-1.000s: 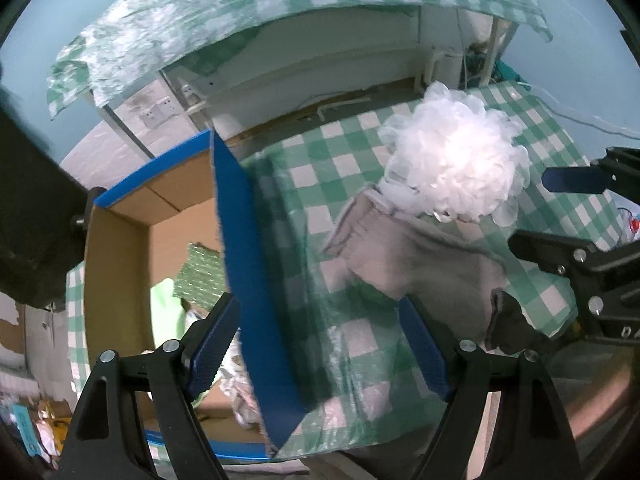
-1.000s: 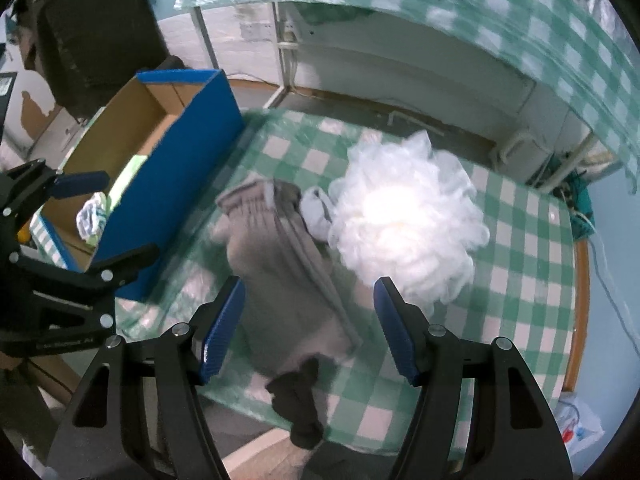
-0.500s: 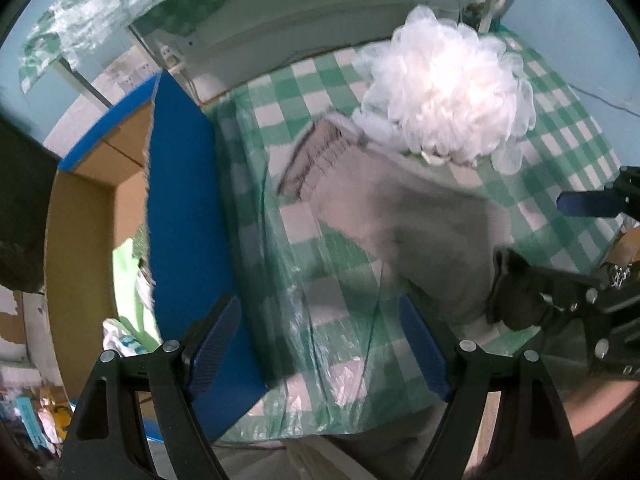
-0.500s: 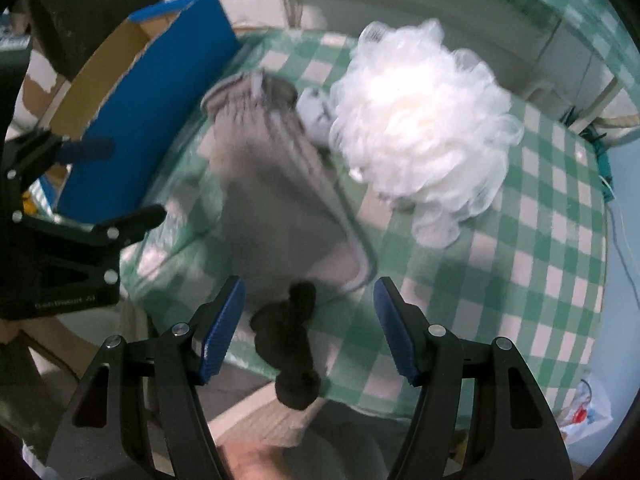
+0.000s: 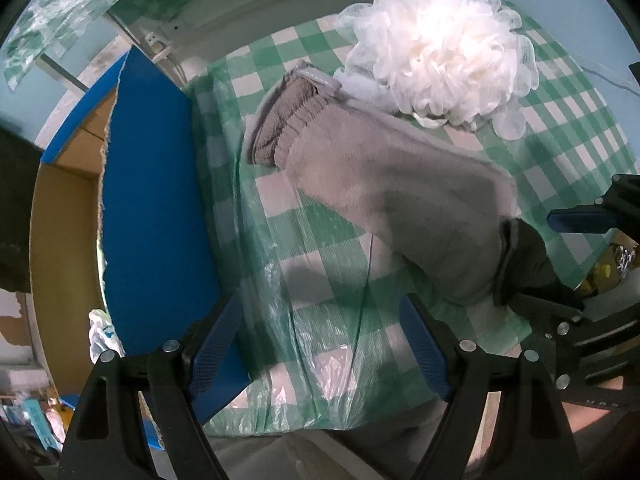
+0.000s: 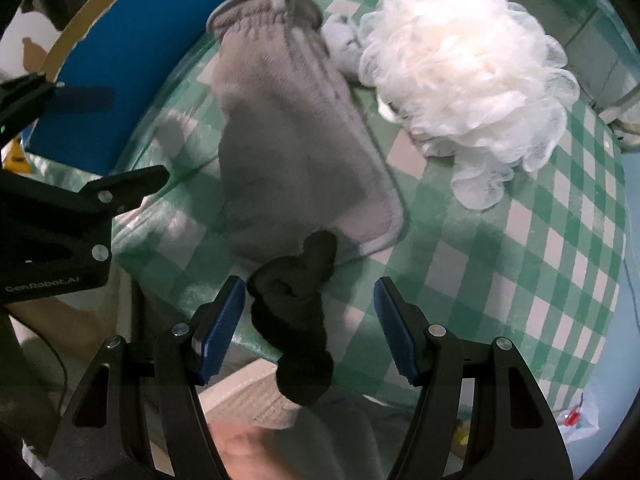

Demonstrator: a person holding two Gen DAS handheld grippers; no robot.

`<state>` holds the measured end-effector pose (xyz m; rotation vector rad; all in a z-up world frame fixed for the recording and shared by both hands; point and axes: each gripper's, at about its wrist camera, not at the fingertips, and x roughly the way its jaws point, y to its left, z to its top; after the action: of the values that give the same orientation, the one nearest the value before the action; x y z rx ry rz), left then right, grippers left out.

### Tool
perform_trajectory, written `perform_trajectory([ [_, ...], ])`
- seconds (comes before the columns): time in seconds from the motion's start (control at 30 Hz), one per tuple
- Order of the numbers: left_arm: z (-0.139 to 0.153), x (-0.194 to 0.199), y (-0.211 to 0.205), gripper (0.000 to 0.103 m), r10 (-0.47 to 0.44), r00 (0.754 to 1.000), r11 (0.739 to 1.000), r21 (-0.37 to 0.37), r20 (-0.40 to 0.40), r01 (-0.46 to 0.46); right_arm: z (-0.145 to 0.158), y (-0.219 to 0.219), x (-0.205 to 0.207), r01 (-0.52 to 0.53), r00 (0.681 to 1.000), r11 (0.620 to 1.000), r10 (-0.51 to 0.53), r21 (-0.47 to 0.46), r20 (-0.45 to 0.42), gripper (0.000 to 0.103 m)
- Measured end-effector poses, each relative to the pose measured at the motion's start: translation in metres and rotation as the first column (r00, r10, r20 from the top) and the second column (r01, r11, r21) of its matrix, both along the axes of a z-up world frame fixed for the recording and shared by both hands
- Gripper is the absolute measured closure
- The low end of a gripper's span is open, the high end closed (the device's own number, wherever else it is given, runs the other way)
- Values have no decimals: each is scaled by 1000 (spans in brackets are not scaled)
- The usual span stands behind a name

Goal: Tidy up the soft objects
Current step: 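Grasp the dark grey sock with the right gripper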

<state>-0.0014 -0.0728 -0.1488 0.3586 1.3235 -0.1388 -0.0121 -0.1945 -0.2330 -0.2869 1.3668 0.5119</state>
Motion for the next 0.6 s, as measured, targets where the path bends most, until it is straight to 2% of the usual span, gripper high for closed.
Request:
perform_trajectory([
  [0.3,-2,-1,-1,20,4,1000,1000,2,-7,-4,-20,15,-5,-49,999,997,48,-51,-24,37],
  [0.33,-2,-1,0,20,6,1000,1000,0,-10,-6,-22,16,-6,-53,998,997,51,-55,-27,39],
  [0.43,-2,1,1,21,14,1000,1000,-5,-11,-14,-26,19,-8,-62,997,997,60,-40,-58,65],
  [0.6,0,3,3,21,24,1000,1000,-11,-12,-25,-26,21,-11,-82,995,996,81,-35,-51,66],
])
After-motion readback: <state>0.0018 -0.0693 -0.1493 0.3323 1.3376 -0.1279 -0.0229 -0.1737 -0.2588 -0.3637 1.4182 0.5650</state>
